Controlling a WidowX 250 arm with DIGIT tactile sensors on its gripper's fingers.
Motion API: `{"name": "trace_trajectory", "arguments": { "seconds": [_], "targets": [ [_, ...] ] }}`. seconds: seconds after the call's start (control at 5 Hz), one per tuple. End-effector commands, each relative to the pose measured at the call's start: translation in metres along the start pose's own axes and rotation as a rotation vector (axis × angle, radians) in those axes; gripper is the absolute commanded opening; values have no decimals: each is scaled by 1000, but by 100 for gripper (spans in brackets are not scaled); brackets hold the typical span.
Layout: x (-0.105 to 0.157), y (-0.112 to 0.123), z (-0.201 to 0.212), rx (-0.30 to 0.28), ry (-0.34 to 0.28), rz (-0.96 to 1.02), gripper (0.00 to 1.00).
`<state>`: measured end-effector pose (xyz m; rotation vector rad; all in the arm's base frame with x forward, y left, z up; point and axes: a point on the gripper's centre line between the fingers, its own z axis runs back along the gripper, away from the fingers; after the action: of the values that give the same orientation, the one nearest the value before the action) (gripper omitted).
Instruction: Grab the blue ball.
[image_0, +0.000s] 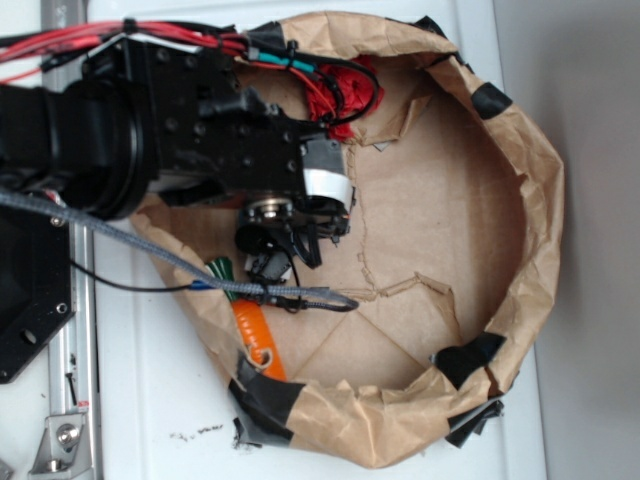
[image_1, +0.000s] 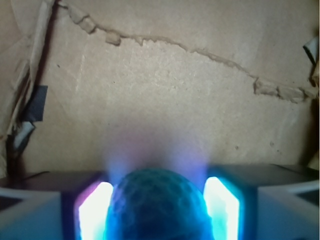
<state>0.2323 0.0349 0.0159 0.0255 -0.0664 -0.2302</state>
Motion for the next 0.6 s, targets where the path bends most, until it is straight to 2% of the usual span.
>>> {"name": "trace_trajectory", "arguments": {
  "seconds": [0.0, 0.2, 0.4],
  "targets": [
    [5, 9, 8, 26, -27, 1, 0],
    [5, 10, 18, 27, -38, 2, 0],
    [10, 12, 63, 18, -79, 41, 0]
  ]
}}
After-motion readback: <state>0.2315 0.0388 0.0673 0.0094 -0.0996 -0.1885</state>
